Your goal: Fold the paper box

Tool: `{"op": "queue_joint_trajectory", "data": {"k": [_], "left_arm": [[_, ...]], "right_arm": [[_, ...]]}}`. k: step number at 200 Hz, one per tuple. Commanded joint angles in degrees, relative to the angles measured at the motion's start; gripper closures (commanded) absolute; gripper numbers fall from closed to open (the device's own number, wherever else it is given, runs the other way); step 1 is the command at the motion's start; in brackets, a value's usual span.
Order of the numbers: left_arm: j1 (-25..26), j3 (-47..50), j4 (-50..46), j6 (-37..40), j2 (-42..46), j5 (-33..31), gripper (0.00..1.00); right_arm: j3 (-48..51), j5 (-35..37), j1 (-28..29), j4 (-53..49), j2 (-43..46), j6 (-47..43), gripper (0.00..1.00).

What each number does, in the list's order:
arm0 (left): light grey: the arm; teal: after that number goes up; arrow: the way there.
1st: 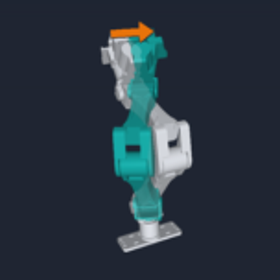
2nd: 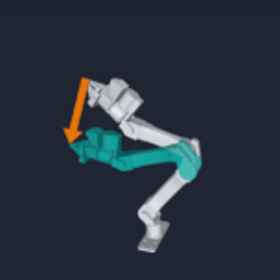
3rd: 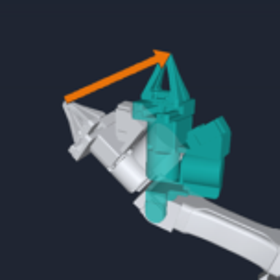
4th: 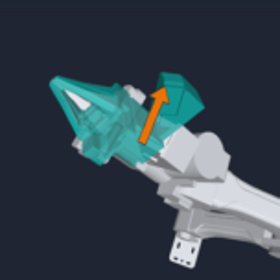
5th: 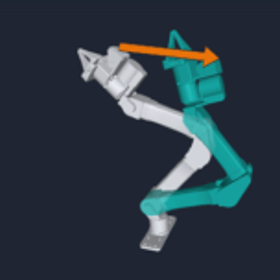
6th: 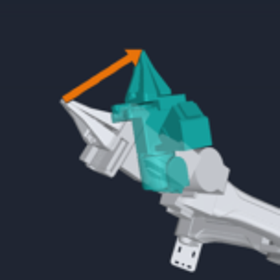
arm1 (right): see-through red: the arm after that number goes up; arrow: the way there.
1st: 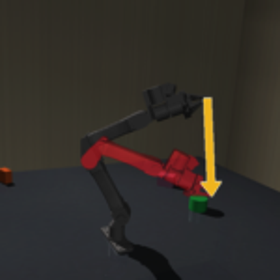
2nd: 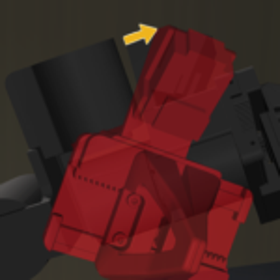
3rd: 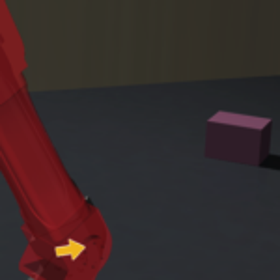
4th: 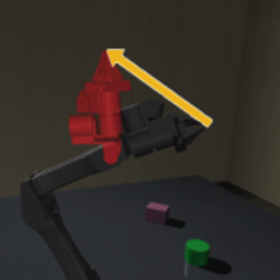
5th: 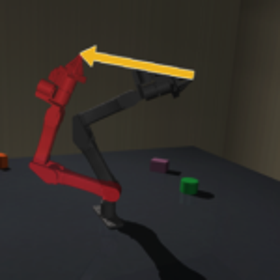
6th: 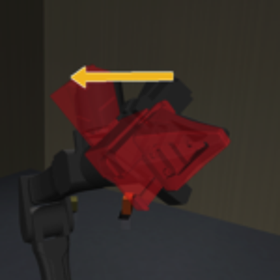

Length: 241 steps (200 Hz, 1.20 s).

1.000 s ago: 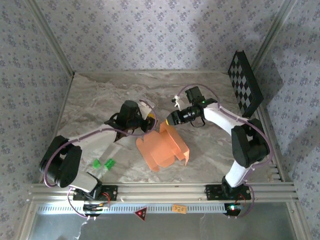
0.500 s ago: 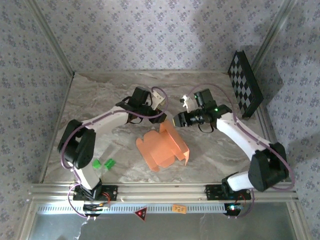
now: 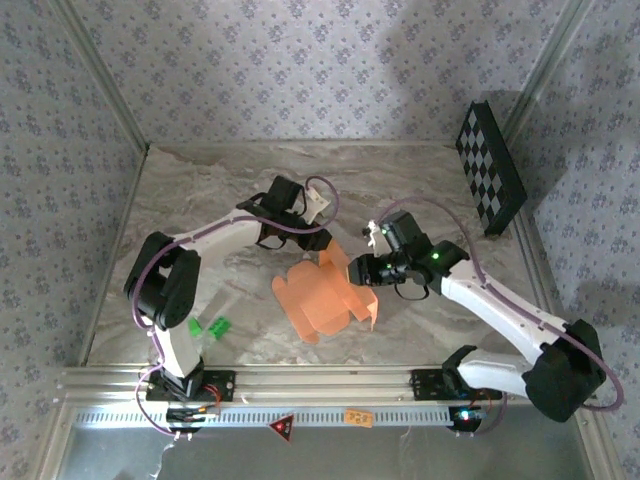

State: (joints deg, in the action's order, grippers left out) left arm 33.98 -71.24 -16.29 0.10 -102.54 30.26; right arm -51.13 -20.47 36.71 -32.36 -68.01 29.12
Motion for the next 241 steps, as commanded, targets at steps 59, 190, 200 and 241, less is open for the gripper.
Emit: {"op": "queue_joint_trajectory", "data": {"k": [59,190,200,241], "left_arm": [[-0.8,5.8,-3.9,-3.1,2.5,-4.1,0.69],[-1.0,13.8,-5.2,-10.9,9.6,-6.8,0.65],[-1.0,14.0,-5.1,-11.3,9.8,-7.0,0.65],[-0.9,13.8,-5.1,-11.5,10.2,-7.5,0.65]], "right_arm": [[-3.9,6.7,-2.6,-6.4,-10.9,-3.0,0.68],[-25.3,3.4,-8.8,-5.4,-31.2,-15.7,0.68],[-25.8,4.1,-8.6,-5.8,-30.8,-15.4,0.67],[-23.3,6.2,-9.0,-7.5,-24.7,-12.3,0.61]]}}
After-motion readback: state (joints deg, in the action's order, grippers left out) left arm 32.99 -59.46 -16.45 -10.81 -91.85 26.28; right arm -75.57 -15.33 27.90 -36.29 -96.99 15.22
